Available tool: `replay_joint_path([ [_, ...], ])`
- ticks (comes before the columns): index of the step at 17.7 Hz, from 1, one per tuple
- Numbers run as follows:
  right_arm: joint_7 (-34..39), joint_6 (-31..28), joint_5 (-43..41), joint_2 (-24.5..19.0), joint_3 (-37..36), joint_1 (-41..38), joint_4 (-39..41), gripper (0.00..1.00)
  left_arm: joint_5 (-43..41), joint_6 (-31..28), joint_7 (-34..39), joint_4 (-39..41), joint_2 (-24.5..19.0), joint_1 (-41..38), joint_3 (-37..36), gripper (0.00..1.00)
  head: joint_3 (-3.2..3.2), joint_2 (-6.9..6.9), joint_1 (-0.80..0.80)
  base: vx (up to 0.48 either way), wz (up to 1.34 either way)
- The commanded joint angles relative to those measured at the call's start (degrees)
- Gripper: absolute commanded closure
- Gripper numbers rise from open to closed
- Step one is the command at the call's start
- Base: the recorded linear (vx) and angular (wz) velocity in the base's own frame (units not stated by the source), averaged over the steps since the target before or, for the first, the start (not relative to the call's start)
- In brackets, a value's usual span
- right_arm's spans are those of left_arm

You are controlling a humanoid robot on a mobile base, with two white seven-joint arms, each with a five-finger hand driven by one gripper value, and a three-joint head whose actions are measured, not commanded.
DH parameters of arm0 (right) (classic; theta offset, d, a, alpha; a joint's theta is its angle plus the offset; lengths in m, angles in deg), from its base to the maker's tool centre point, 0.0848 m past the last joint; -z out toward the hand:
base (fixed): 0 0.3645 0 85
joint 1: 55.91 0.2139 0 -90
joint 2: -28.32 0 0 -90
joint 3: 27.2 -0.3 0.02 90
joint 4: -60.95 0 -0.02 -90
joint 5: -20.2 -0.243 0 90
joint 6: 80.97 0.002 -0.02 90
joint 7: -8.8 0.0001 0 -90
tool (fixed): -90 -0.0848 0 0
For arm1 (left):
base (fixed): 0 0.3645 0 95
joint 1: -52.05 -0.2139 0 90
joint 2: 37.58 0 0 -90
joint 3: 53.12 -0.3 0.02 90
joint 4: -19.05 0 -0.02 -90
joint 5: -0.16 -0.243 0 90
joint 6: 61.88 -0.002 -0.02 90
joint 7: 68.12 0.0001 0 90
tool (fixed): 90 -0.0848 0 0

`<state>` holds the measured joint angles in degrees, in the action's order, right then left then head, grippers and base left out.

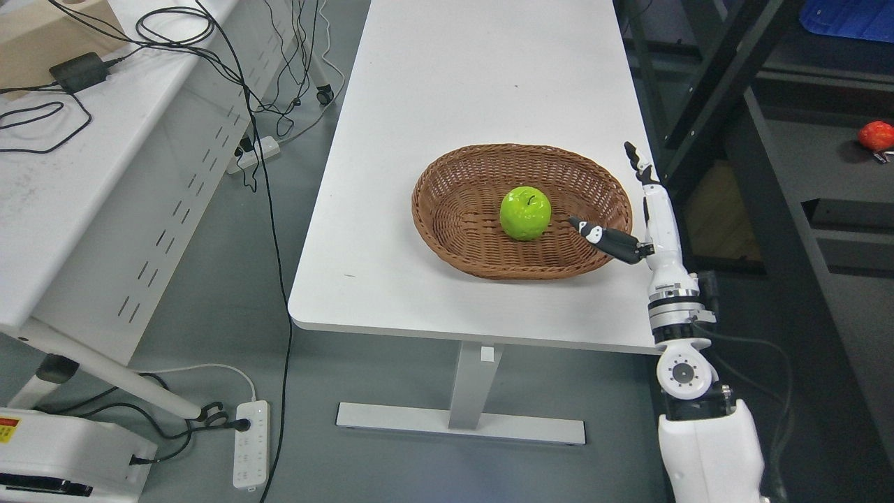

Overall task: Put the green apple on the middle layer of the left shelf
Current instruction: 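Move the right hand over the green apple in the wicker basket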

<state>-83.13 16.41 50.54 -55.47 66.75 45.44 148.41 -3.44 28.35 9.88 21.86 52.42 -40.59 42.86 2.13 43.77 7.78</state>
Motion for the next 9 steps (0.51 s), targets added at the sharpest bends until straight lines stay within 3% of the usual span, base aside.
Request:
replay_joint_path([
  [1,0.61,1.30,8.01,14.00,3.18,4.12,4.82,0.00,0.00,0.04,-0.04,0.00,-1.00,0.00,0.00,0.00,0.00,0.00,0.00,0.066,0.04],
  [4,2.27,4.74,4.29,15.77,5.19,4.03,4.83,0.00,0.00,0.04,-0.04,0.00,-1.00,0.00,0.00,0.00,0.00,0.00,0.00,0.077,0.05],
  [9,9.56,4.92,5.34,17.35,17.75,2.01,4.39,0.00,0.00,0.04,-0.04,0.00,-1.00,0.00,0.00,0.00,0.00,0.00,0.00,0.059,0.01],
])
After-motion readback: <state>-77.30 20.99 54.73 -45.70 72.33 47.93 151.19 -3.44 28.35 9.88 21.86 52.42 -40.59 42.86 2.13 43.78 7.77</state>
